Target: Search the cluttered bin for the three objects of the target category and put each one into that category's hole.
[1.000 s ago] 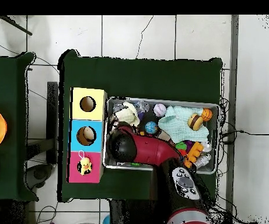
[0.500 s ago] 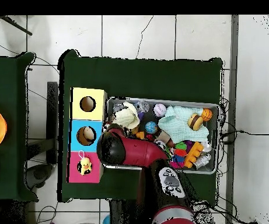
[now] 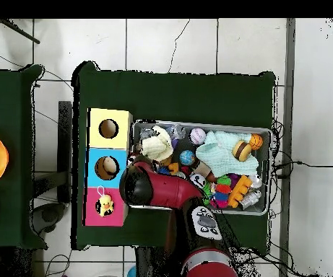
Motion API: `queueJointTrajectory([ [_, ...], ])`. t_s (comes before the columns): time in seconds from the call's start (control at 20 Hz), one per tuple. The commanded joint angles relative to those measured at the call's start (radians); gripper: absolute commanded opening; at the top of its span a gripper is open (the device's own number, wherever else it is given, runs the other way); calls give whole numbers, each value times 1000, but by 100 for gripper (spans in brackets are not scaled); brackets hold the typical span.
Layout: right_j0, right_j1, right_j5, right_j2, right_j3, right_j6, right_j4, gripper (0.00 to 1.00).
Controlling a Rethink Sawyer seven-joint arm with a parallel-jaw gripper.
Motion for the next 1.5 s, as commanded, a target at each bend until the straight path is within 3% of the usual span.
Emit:
queueJointTrajectory([
  [0.05,-20,28,-46,-9,32,225,50,0],
  [0.45,-57,3,-2,0,21,192,39,0],
  [0.9,-258,-153,326,40,-92,-98,-72,0],
  [1.1,-338,-190,459,83,-145,-199,-125,0],
  [1.5,-410,-191,498,165,-172,-193,-204,0],
])
